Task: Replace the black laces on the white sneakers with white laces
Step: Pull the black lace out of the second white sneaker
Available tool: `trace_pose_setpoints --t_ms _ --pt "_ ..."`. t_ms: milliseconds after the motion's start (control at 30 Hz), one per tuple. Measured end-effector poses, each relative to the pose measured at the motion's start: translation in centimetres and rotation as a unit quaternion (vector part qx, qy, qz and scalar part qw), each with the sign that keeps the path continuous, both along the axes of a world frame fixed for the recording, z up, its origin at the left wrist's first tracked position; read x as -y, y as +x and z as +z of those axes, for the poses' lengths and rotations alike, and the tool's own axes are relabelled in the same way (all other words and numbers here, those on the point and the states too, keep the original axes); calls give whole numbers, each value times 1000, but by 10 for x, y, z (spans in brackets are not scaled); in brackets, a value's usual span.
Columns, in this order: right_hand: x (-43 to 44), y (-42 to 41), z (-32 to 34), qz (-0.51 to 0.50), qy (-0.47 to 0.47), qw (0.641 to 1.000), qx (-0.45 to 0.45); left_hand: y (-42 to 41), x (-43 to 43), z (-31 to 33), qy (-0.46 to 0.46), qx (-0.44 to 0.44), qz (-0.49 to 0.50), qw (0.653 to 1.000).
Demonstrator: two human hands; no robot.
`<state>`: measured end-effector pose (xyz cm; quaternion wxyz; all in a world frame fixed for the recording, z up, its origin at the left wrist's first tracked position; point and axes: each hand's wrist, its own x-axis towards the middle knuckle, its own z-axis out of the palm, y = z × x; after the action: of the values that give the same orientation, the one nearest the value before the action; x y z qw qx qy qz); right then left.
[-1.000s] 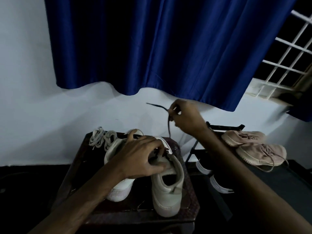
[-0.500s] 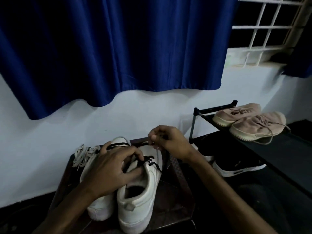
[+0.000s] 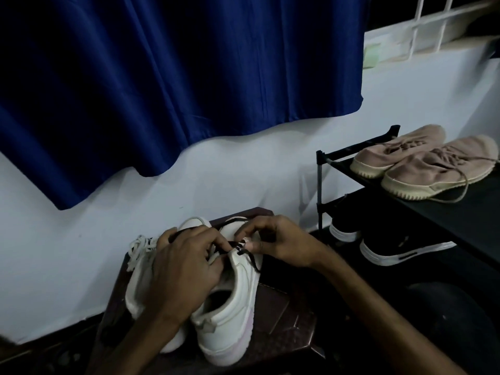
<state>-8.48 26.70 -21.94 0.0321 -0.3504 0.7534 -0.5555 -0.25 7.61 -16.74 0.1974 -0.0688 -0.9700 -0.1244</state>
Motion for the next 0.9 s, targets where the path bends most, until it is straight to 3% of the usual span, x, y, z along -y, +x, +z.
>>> trace_pose_setpoints --t_ms 167,400,600,700,800,900 --pt "8 20 4 -18 -96 995 38 3 -17 4 10 -9 32 999" --pt "19 34 18 -44 -68 995 50 16 6 1 -36 12 68 997" --pt "33 49 35 -122 35 989 -76 29 12 -15 127 -51 100 986" --pt "37 52 34 -172 149 963 -144 31 10 -19 124 -79 103 984" --pt "37 51 34 -189 204 951 -134 32 10 -20 129 -70 102 984" --pt "33 48 42 -153 180 970 -57 33 12 -19 143 -65 110 982"
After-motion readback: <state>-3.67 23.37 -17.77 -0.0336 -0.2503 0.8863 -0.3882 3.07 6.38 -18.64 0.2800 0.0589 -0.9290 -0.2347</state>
